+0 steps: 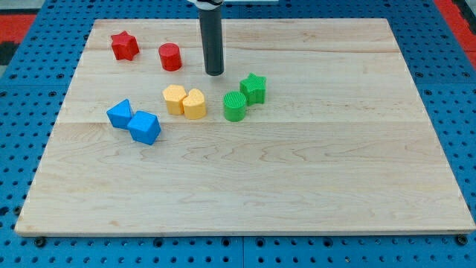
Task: Push the green star to the top right side of the board
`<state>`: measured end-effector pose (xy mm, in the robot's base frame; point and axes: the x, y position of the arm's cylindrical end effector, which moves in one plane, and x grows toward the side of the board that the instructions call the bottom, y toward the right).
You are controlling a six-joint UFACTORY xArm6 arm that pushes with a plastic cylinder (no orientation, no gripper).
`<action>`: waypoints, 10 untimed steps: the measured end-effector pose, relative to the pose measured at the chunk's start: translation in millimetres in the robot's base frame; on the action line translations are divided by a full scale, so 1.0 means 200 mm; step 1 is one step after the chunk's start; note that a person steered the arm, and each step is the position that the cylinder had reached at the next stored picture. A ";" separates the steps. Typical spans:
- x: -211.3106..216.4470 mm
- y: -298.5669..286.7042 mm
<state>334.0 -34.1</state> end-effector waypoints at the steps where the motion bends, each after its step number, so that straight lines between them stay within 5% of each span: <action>1: 0.21 0.12; 4: 0.39 0.80; 5: 0.24 0.90; 6: -0.03 0.90; 10: 0.00 0.95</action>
<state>333.0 155.2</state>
